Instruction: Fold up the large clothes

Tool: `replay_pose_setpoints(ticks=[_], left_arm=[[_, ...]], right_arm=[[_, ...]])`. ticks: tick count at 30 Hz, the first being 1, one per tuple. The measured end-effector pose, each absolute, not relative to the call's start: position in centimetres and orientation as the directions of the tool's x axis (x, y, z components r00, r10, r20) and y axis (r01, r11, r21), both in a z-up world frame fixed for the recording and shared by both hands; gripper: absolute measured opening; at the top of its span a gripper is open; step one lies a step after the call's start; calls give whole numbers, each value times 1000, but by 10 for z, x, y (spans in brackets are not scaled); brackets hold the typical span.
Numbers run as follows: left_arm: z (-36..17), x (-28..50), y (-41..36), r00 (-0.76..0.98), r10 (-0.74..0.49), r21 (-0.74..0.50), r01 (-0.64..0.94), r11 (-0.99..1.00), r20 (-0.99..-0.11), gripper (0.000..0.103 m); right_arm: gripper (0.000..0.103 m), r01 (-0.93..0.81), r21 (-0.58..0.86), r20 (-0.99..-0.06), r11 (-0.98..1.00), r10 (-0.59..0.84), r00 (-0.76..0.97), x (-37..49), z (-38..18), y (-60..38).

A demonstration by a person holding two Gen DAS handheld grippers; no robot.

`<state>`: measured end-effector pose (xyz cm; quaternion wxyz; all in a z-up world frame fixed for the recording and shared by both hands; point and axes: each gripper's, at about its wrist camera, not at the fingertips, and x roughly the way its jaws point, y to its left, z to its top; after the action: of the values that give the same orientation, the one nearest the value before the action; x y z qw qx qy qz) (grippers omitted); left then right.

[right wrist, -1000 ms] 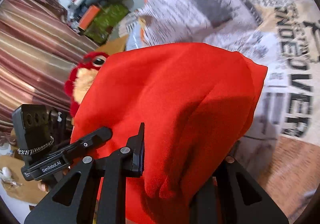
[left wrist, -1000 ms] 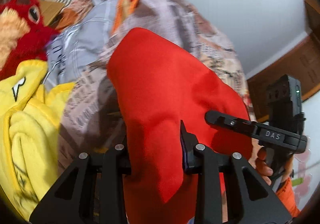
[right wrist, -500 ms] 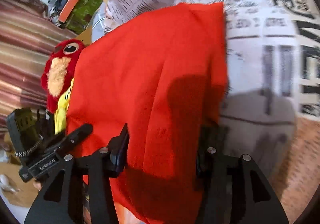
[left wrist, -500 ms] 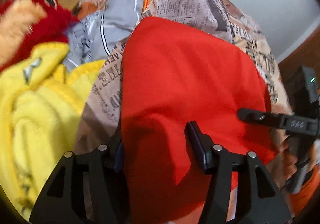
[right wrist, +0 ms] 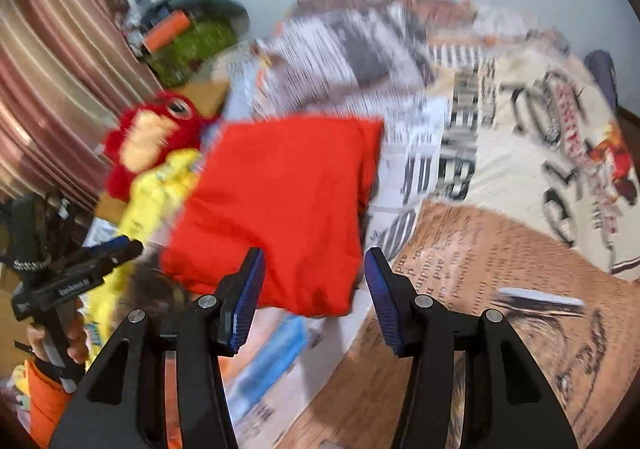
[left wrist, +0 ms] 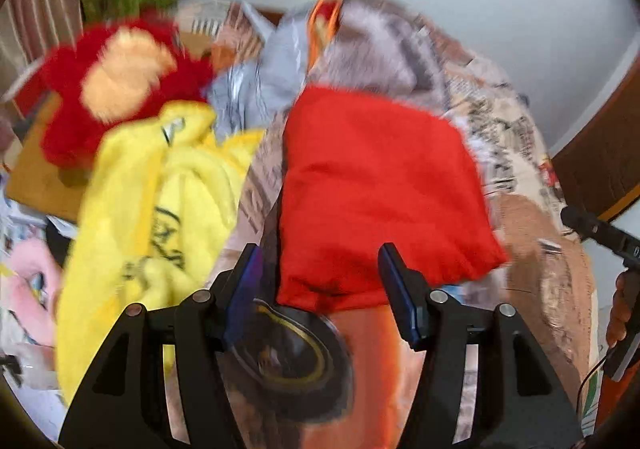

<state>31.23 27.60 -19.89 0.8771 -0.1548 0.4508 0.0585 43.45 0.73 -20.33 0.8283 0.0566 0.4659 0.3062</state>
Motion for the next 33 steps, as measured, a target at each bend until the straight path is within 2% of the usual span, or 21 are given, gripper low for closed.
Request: replay_pose_setpoints(ticks=[5, 12, 15, 18, 25, 26, 27, 29, 31, 33], left_arm=[[-102, 256, 233, 744, 6, -158, -151, 976, -669, 59], [-7, 168, 176, 900, 18, -123, -80, 989, -436, 59], [13, 128, 157, 938, 48, -98, -87, 991, -343, 59], [22, 97, 139, 959, 83, -72, -106, 992, -271, 59], [21, 47, 102, 976, 151, -16, -156, 988, -154, 60], [20, 43, 98, 976, 156, -13, -160, 987, -149, 62], [19, 40, 96, 976, 165, -14, -168, 986, -143, 67], [18, 37, 94, 975, 175, -20, -180, 983, -137, 79], [16, 33, 93, 973, 192, -22, -196, 980, -127, 93], [15, 29, 91, 970, 213, -16, -217, 976, -120, 103]], right_arm=[[48, -500, 359, -606, 788, 604, 518, 385, -125, -4], [48, -584, 266, -338, 767, 641, 689, 279, -33, -25], [48, -596, 235, -233, 768, 640, 732, 237, -13, -34], [48, -592, 213, -176, 777, 626, 759, 210, -8, -41], [48, -564, 182, -131, 805, 589, 798, 174, -19, -43], [52, -558, 175, -130, 811, 581, 803, 172, -21, -43], [55, -547, 168, -128, 820, 568, 813, 169, -23, -42], [79, -527, 159, -119, 835, 546, 829, 165, -24, -43], [89, -506, 151, -101, 849, 522, 847, 159, -24, -45], [98, -486, 146, -101, 862, 502, 859, 159, -24, -43]])
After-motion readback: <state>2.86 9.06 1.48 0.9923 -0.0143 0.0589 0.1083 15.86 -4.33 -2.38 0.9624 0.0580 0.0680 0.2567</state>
